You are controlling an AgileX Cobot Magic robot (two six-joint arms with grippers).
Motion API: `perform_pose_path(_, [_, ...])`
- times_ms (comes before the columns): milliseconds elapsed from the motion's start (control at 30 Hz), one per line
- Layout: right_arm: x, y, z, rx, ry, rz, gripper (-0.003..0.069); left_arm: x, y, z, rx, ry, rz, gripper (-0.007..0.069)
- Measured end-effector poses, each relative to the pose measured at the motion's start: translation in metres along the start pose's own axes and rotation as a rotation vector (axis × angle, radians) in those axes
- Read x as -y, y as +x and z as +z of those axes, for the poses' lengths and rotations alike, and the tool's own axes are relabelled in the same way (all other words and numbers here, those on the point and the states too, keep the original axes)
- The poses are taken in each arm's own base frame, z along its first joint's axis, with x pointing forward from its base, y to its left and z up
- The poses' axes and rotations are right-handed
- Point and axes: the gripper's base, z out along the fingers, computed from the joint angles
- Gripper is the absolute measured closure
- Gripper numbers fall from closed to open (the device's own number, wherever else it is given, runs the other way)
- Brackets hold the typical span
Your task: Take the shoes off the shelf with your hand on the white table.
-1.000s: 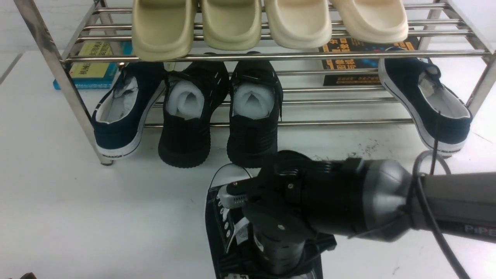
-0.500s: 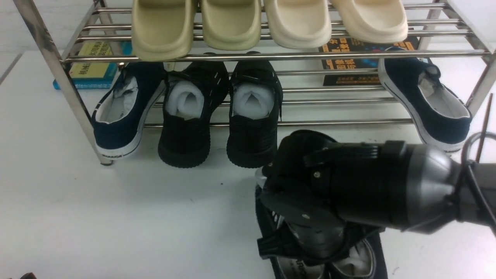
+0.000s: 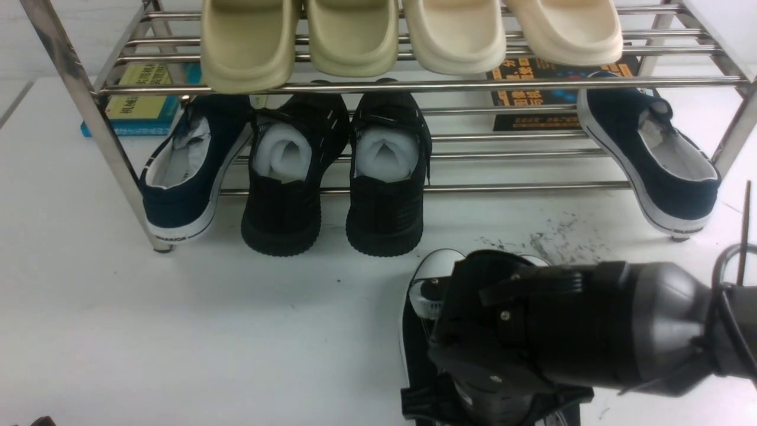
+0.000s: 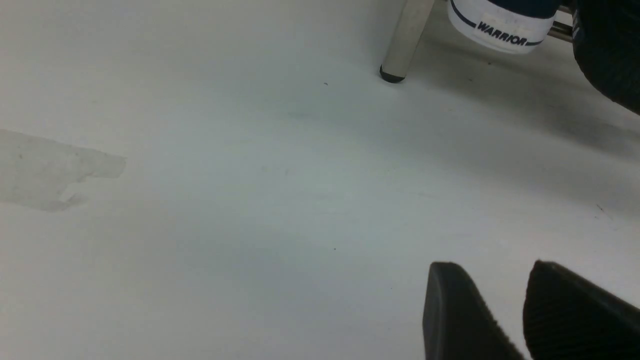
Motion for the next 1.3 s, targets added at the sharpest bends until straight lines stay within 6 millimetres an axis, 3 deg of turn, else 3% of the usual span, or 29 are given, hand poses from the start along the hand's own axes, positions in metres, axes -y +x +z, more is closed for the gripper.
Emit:
perform_pose_path(167, [0.001,0.000,0.000,0.002,0.007,0.015,0.0567,0.000,0.000,0.000,0.000,0.000,0.000,0.0382])
perform_pose_path(233, [0.001,0.000,0.000,0.000,0.009,0.014,0.0505,0.000,0.000,0.000,0.000,0.000,0.000,0.0382])
perform_pose_path(267, [0.002,0.000,0.000,-0.004,0.021,0.010,0.0424,0.000,0.000,0.000,0.000,0.000,0.000,0.0382])
perform_pose_path(300, [0.001,0.000,-0.001,-0.003,0.020,0.009,0.0424,0.000,0.000,0.000,0.000,0.000,0.000,0.0382])
perform_pose_path(367, [0.000,-0.002,-0.008,-0.015,0.031,-0.023,0.0265,0.000,0.000,0.000,0.000,0.000,0.000,0.0382])
perform_pose_path(467, [-0.006,-0.008,-0.025,-0.026,0.026,-0.076,0.0137,0.000,0.000,0.000,0.000,0.000,0.000,0.0382])
perform_pose_path(600, [-0.017,-0.017,-0.054,-0.024,-0.032,-0.149,0.0073,0.000,0.000,0.000,0.000,0.000,0.000,0.0382])
perform_pose_path(767, [-0.023,-0.022,-0.091,0.000,-0.176,-0.234,0.0120,0.000,0.000,0.000,0.000,0.000,0.000,0.0382])
perform_pose_path(900, [-0.008,-0.015,-0.129,0.015,-0.295,-0.292,0.0193,0.000,0.000,0.000,0.000,0.000,0.000,0.0382])
perform_pose_path(933, [0.002,-0.012,-0.148,0.044,-0.346,-0.318,0.0225,0.000,0.000,0.000,0.000,0.000,0.000,0.0382])
perform_pose_path(1067, [0.030,-0.004,-0.187,0.129,-0.438,-0.376,0.0289,0.000,0.000,0.000,0.000,0.000,0.000,0.0382])
perform_pose_path(1200, [0.078,0.011,-0.236,0.265,-0.550,-0.447,0.0403,0.000,0.000,0.000,0.000,0.000,0.000,0.0382])
perform_pose_path(1267, [0.090,0.015,-0.246,0.300,-0.575,-0.463,0.0447,0.000,0.000,0.000,0.000,0.000,0.000,0.0382])
perform_pose_path(1300, [0.110,0.023,-0.261,0.359,-0.615,-0.491,0.0518,0.000,0.000,0.000,0.000,0.000,0.000,0.0382])
